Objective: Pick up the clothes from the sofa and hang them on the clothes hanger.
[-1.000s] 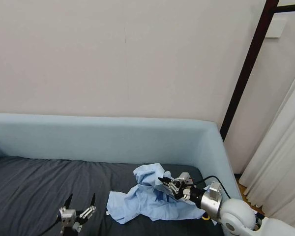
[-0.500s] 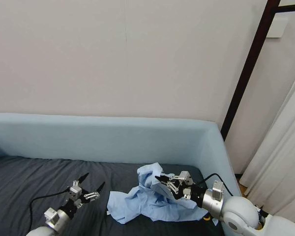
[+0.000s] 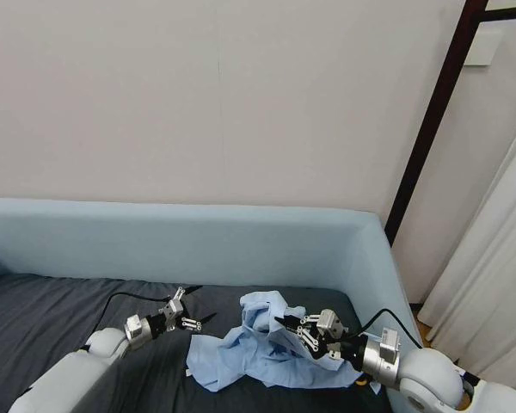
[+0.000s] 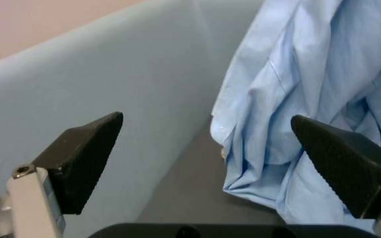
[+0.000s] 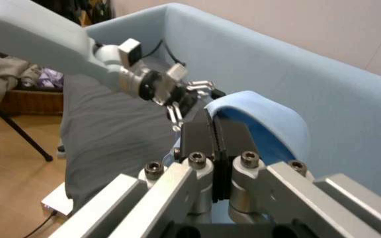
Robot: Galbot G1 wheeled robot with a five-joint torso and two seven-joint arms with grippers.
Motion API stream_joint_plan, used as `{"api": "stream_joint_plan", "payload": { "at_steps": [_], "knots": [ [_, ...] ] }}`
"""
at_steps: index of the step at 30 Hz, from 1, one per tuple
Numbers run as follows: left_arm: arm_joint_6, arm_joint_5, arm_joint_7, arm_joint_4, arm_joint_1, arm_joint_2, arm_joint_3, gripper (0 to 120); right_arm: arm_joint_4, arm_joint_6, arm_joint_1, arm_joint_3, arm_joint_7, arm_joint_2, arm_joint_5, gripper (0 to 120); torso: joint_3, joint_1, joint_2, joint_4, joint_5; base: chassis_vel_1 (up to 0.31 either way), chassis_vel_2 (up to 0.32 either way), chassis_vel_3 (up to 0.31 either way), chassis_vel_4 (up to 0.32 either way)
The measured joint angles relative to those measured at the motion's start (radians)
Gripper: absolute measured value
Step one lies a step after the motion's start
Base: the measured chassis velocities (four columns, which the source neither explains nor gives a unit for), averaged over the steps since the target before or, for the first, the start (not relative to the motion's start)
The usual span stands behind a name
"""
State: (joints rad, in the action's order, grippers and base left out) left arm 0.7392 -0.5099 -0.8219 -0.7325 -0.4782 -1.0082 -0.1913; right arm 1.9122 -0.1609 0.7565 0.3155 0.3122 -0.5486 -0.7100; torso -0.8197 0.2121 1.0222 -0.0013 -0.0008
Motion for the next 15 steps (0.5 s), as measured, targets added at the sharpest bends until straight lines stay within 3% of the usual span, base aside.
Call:
{"api": "stream_joint_plan", "payload": {
  "at_steps": [3,9,15],
  "knots": [
    [0.023,0.03,-0.063,0.157,0.098,-0.102,-0.014,100,0.003,-0.004,0.007,-0.008,0.005,0.005,0.004,0,0.0,0.0,0.0,-0.0001,0.0002,0.0,0.0,0.0,0.0],
    [-0.014,0.01,-0.068,0.247,0.147,-0.175,0.003,99,-0.001,-0.01,0.0,0.0,0.014,-0.001,0.007,0,0.0,0.0,0.0,0.0002,0.0004,0.0,0.0,0.0,0.0],
    [-0.072,-0.045,-0.032,0.274,0.164,-0.221,-0.008,97,0.001,-0.015,0.008,-0.003,0.017,0.0,0.013,0,0.0,0.0,0.0,-0.0001,0.0002,0.0,0.0,0.0,0.0]
  ]
}}
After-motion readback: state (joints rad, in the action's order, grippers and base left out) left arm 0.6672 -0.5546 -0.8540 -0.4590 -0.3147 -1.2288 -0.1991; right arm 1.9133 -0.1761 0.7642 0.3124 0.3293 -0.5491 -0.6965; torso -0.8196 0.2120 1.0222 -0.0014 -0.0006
